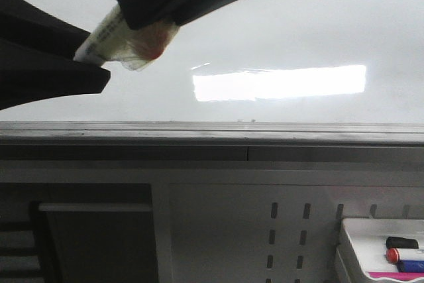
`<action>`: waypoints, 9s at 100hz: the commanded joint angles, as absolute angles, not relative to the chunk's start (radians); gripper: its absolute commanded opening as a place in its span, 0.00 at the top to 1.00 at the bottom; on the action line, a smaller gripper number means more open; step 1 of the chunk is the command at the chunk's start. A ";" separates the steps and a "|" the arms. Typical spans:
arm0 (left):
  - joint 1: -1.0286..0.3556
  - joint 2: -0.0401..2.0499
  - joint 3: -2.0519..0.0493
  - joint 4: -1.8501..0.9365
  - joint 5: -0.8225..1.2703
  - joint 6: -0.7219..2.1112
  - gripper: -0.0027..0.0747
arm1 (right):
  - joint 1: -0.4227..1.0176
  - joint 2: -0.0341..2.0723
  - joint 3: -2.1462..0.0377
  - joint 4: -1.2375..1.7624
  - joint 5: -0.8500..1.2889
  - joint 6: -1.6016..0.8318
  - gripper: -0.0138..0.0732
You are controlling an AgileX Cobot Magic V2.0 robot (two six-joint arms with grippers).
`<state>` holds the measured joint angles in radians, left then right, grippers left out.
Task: Write number 4 on whiteboard
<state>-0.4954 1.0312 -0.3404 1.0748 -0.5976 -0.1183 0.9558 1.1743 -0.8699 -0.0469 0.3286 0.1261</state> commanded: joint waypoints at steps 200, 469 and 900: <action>-0.501 0.840 -0.360 0.517 -0.306 -0.181 0.44 | 0.699 1.411 -1.251 -0.251 0.404 0.118 0.92; -0.539 1.282 -0.633 -0.019 -0.069 -0.315 0.99 | 0.959 1.310 -1.308 -0.195 0.732 0.120 0.27; 0.024 -0.031 0.038 0.000 0.321 -0.136 0.99 | 0.958 0.053 -0.316 -0.388 0.440 0.241 0.92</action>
<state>0.0243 -0.0059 0.0030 0.0000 0.3513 -0.1253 0.9646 0.0398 -0.2922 -0.3630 0.5116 0.2402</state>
